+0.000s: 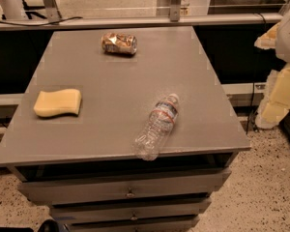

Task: Place orange can upright

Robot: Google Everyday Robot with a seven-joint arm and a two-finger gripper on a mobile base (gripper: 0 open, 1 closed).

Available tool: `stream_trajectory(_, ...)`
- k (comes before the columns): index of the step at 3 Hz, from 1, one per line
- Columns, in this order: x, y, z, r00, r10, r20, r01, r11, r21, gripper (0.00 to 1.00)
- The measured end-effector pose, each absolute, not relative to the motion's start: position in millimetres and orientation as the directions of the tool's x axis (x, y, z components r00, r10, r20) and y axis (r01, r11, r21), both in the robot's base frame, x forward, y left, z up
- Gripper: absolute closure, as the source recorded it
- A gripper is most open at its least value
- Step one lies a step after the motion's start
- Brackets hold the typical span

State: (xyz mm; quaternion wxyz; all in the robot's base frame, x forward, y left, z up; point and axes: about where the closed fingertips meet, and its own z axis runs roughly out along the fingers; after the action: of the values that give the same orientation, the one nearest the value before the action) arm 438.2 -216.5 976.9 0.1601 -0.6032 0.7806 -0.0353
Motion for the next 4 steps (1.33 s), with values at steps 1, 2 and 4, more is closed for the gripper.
stream_trajectory(1,447,-213,980,-0.211,-0.952,-0.222,-0.927,0.267,-0.264,0.00)
stream_trajectory(2,494,-206,980,-0.217,-0.947,-0.239,-0.915,0.282,-0.290,0.00)
stream_trajectory(4,630,-147,970,-0.223,-0.920,-0.321,-0.897,0.322,-0.301,0.00)
